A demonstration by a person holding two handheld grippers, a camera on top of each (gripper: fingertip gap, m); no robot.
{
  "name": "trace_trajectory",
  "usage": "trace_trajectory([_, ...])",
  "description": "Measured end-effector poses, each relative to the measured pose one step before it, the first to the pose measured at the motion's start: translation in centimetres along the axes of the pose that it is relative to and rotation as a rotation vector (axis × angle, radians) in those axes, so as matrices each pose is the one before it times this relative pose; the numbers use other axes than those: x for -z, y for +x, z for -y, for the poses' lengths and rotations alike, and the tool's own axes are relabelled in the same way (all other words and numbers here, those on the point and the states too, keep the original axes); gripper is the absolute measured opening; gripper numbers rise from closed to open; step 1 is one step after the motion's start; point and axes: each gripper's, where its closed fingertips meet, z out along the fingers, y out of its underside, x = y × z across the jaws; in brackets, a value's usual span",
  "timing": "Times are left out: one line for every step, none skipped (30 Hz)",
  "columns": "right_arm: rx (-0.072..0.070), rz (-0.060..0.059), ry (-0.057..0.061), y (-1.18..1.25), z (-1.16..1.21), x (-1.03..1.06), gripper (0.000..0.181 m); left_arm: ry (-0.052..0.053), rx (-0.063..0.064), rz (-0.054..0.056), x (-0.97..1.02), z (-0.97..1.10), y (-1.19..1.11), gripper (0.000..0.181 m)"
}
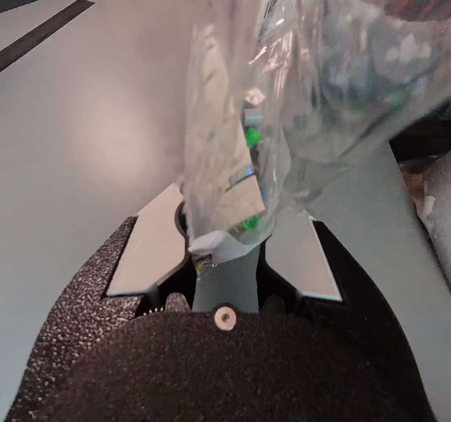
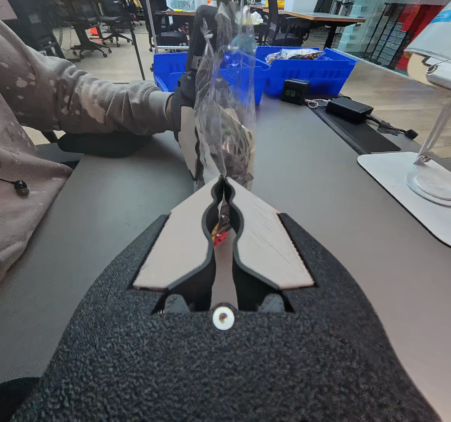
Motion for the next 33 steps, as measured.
trace_trajectory([-0.0041,0.0066,-0.0024,-0.044,-0.155,-0.089,0.0,-0.0104,-0.0281,0.0151,0.108,0.105,-0.103,0.058])
trace_trajectory([-0.0051,-0.0092,-0.0037,0.125,-0.263,-0.129,0.0,-0.0123,-0.0339,0.0274,-0.055,-0.137,-0.233,0.058])
trace_trajectory([-0.0009,-0.022,0.0225,0.205,0.092,-0.065,0.0,0.0053,-0.0142,0.0229,-0.143,-0.096,-0.169,0.058])
trace_trajectory([0.0079,-0.017,0.0289,0.0,0.291,-0.085,0.013,0.013,0.0011,0.0167,-0.183,-0.114,-0.066,0.059])
trace_trajectory([0.0112,-0.0153,0.0099,-0.085,0.169,-0.296,0.04,-0.0001,-0.0097,0.0198,-0.23,-0.293,-0.029,0.059])
trace_trajectory([0.0149,-0.0148,-0.0036,-0.065,0.048,-0.46,0.054,-0.0133,-0.0258,0.0236,-0.229,-0.407,0.0,0.061])
trace_trajectory([0.0196,-0.0198,0.0135,0.042,0.277,-0.402,0.056,-0.0064,-0.0248,0.0162,-0.134,-0.166,0.082,0.062])
trace_trajectory([0.0105,-0.0127,0.0382,0.009,0.593,-0.182,0.052,0.0092,-0.0143,-0.0012,0.041,0.171,0.232,0.063])
trace_trajectory([0.0015,0.0194,0.0248,-0.39,0.433,0.004,0.027,0.0232,-0.0068,-0.0147,0.267,0.462,0.311,0.064])
trace_trajectory([0.0159,0.0193,-0.0097,-0.362,-0.004,0.081,0.0,0.0433,-0.0015,-0.0163,0.555,0.85,0.268,0.067])
trace_trajectory([0.0255,0.0133,-0.0105,-0.322,-0.043,0.129,0.0,0.0599,0.0009,-0.0126,0.845,1.257,0.212,0.07])
trace_trajectory([0.0152,0.0083,0.0,-0.217,0.087,0.201,0.0,0.0693,0.003,-0.014,1.027,1.589,0.273,0.069])
trace_trajectory([0.0094,0.0016,0.0009,-0.103,0.065,0.18,0.0,0.0705,0.0035,-0.0187,0.982,1.761,0.418,0.068])
trace_trajectory([0.0135,-0.0048,0.0003,-0.019,0.033,0.107,0.0,0.0558,-0.0034,-0.0208,0.768,1.532,0.502,0.062])
trace_trajectory([0.0057,-0.0101,-0.0044,0.089,-0.021,0.014,0.0,0.0184,-0.0129,-0.0137,0.425,0.801,0.369,0.047])
trace_trajectory([-0.0086,-0.0026,-0.0005,0.057,0.067,-0.06,0.003,-0.025,-0.0142,-0.0039,0.146,-0.091,0.121,0.025])
trace_trajectory([-0.0205,-0.0013,0.0132,0.162,0.285,-0.076,0.015,-0.036,-0.0003,-0.0078,0.03,-0.459,0.056,0.015])
trace_trajectory([-0.0178,0.02,0.0121,-0.101,0.243,-0.051,0.013,-0.0082,0.0202,-0.0161,0.083,-0.196,0.062,0.003])
trace_trajectory([-0.0069,0.0309,0.0005,-0.249,0.066,-0.083,0.0,0.0119,0.0314,-0.0089,0.189,0.089,-0.209,0.0])
trace_trajectory([0.002,-0.0116,-0.0113,0.573,-0.005,-0.134,0.0,0.0082,0.0259,0.0048,0.24,0.141,-0.605,0.0])
trace_trajectory([0.0178,-0.0214,-0.0159,0.995,0.063,-0.166,0.0,0.003,0.0099,0.0121,0.234,0.27,-0.86,0.0])
trace_trajectory([0.0235,-0.0401,-0.0101,1.509,0.305,-0.3,0.0,0.0008,0.0011,0.0191,0.137,0.496,-1.083,0.0])
trace_trajectory([0.0397,-0.0497,-0.0055,1.837,0.565,-0.35,0.0,0.0001,-0.0052,0.0297,0.07,0.747,-1.329,0.0])
trace_trajectory([0.0519,-0.0493,-0.0006,1.86,0.875,-0.367,0.0,0.0024,-0.0208,0.0464,0.067,1.019,-1.585,0.0])
trace_trajectory([0.062,-0.0411,-0.0031,1.647,1.072,-0.325,0.0,0.005,-0.0396,0.0533,0.102,1.232,-1.568,0.0])
trace_trajectory([0.065,-0.0273,-0.0094,1.247,1.102,-0.25,0.0,0.0065,-0.0575,0.042,0.13,1.315,-1.144,0.0])
trace_trajectory([0.0554,-0.0172,-0.0074,0.837,1.062,-0.088,0.0,0.0039,-0.0723,0.0296,0.175,1.197,-0.638,0.0])
trace_trajectory([0.0443,-0.0065,-0.0068,0.358,0.796,0.078,0.0,-0.004,-0.0759,0.0192,0.197,0.875,-0.192,0.0])
trace_trajectory([0.0347,0.003,-0.0124,-0.217,0.28,0.221,0.0,-0.0175,-0.0645,0.0057,0.205,0.356,0.223,0.0])
trace_trajectory([0.0223,0.0159,-0.023,-0.899,-0.383,0.298,0.0,-0.0336,-0.0454,-0.0053,0.191,-0.338,0.598,0.0])
trace_trajectory([-0.0034,0.0285,-0.0336,-1.578,-1.085,0.267,0.0,-0.0424,-0.0181,-0.0204,0.118,-1.045,1.061,0.002])
trace_trajectory([-0.0364,0.0379,-0.0436,-2.141,-1.81,0.123,0.0,-0.0441,0.0258,-0.0441,-0.11,-1.688,1.669,0.003])
trace_trajectory([-0.0768,0.0588,-0.0414,-2.686,-2.328,-0.152,0.0,-0.057,0.0749,-0.0674,-0.519,-2.443,2.15,0.004])
